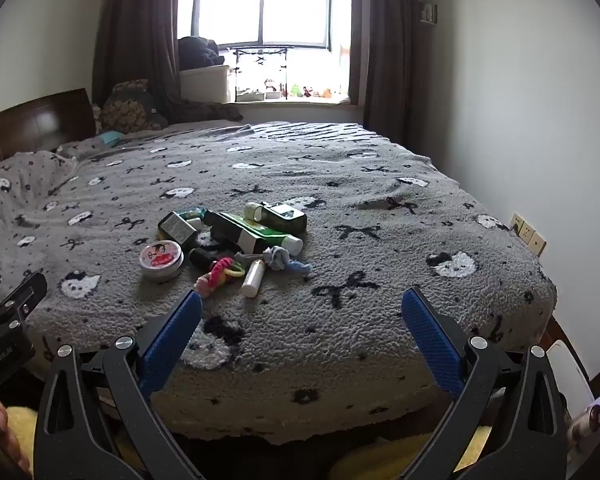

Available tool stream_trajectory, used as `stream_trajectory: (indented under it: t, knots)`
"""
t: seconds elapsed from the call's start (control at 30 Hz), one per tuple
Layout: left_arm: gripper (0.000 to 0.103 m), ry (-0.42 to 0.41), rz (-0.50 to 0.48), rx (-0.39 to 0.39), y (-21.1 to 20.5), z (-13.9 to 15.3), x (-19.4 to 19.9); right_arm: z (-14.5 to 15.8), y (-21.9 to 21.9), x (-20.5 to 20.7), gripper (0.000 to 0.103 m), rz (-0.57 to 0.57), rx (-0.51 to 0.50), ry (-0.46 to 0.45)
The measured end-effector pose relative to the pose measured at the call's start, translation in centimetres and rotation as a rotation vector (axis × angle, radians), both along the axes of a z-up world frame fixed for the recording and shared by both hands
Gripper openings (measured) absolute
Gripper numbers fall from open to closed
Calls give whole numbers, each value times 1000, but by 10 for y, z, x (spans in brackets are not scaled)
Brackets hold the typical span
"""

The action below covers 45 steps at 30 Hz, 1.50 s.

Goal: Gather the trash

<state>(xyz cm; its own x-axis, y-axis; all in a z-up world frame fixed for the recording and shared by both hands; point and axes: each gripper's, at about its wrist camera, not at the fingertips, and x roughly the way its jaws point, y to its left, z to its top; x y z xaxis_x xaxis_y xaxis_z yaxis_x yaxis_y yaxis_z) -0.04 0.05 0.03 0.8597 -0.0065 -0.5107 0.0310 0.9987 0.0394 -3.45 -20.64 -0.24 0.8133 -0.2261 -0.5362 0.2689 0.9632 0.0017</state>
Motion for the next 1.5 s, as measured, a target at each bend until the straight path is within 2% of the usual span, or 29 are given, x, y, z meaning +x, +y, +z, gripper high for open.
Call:
stream_trajectory:
  t: [0.53, 0.57, 1.5]
  knots:
    - [95, -5, -3, 8, -5, 4, -2, 5, 0, -7, 100, 5, 7, -29]
    - [95, -5, -2, 8, -6, 4, -2, -2, -2, -10, 100, 10, 7, -34]
    - [95, -17, -5, -3, 2, 4, -5, 1, 1, -9, 100, 11, 7, -35]
